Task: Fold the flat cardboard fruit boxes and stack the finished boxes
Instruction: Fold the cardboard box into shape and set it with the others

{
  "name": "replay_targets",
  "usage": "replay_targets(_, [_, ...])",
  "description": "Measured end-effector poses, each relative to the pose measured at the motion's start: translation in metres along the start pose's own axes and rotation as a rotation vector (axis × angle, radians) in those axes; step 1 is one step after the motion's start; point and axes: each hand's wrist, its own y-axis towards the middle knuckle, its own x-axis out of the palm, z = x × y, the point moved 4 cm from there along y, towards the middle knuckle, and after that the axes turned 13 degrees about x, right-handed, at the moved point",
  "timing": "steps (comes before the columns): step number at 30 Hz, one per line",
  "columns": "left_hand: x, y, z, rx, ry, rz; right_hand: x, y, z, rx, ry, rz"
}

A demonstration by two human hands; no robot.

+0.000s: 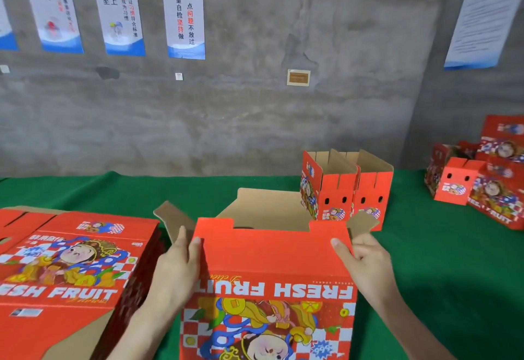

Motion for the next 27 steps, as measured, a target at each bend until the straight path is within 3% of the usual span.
replay_targets(6, [0.006, -0.021, -0.003, -0.013, -0.078, 0.058, 0.006, -0.011, 0.015, 0.137, -0.129, -0.089])
replay_targets(11, [0.005, -0.018, 0.001, 0.159, -0.047, 0.079, 0.009, -0.021, -0.009, -0.152, -0.03, -0.104])
replay_targets(15, [0.001, -0.019, 0.008, 0.394, -0.062, 0.129, 0.012, -0.021, -0.015, -0.168, 0.055, -0.148])
replay_targets(18, [-0.001, -0.022, 0.01, 0.422, -0.194, 0.134, 0.015, -0.018, -0.012, -0.119, 0.084, -0.193])
replay_targets(21, [-0.001, -0.012, 0.011, 0.336, -0.247, 0.044, 0.016, -0.014, -0.004, -0.043, 0.08, -0.223])
replay_targets(27, [0.016, 0.034, 0.021, 0.332, 0.155, -0.316, 0.022, -0.01, 0.001, 0.006, 0.037, -0.311])
